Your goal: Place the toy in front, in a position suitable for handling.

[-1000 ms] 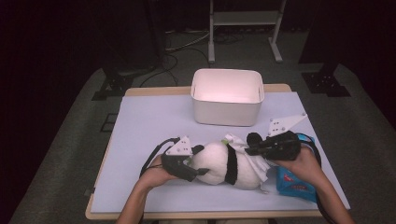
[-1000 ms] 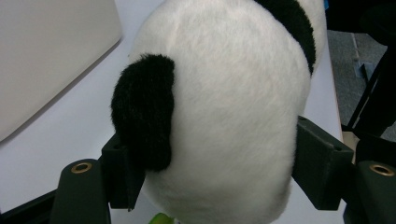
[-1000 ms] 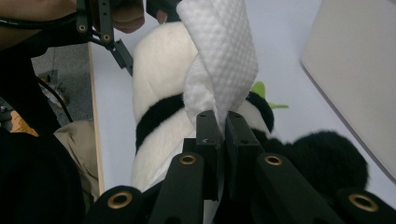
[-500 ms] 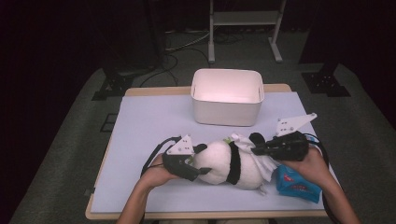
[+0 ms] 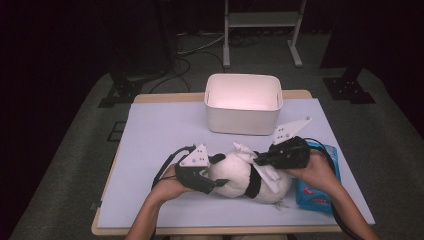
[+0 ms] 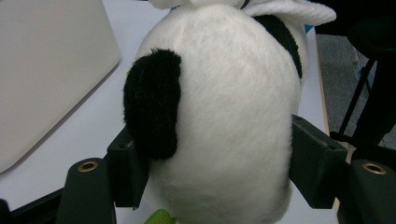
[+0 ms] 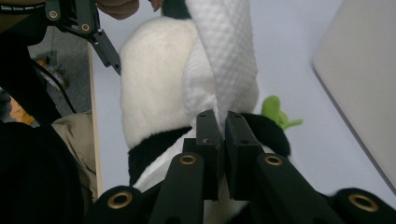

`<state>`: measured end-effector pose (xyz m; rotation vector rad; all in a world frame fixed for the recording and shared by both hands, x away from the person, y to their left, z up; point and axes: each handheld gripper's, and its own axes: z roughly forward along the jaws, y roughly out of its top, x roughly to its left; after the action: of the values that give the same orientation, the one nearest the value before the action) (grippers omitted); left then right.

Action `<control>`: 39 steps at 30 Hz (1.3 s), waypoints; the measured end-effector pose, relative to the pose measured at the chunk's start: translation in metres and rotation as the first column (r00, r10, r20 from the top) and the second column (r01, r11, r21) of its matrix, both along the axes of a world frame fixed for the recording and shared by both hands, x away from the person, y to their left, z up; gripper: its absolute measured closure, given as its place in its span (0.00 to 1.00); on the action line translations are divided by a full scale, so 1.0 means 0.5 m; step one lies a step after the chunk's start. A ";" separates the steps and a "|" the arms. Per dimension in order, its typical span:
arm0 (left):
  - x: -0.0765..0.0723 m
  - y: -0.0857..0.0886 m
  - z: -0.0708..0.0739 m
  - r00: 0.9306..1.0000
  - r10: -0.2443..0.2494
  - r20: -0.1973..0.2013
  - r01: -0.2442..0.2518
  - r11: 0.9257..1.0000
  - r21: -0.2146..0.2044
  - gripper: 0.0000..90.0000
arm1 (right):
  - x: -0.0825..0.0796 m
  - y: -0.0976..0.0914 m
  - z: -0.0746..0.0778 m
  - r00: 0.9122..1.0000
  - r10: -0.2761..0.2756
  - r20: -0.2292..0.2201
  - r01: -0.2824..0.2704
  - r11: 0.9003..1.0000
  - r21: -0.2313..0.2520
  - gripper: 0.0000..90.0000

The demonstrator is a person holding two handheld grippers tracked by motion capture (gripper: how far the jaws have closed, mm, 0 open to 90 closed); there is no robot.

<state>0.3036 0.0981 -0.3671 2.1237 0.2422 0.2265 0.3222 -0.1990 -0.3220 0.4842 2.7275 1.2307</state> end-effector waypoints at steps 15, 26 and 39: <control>0.008 0.005 -0.007 0.999 0.005 -0.039 -0.006 1.000 -0.006 0.26 | -0.010 -0.043 -0.014 0.999 -0.030 -0.028 0.030 1.000 0.001 0.94; 0.035 0.013 -0.039 0.982 -0.038 -0.184 0.024 0.996 -0.081 0.08 | -0.025 -0.066 -0.027 0.999 -0.019 -0.051 0.019 1.000 0.008 0.94; 0.049 0.024 -0.046 0.984 -0.043 -0.172 0.018 0.989 -0.147 0.38 | -0.015 -0.058 -0.023 0.998 -0.020 -0.051 0.021 0.999 0.024 0.94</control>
<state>0.3279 0.1100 -0.3899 2.0027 0.3189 0.0030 0.3145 -0.2280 -0.3336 0.5525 2.7449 1.2657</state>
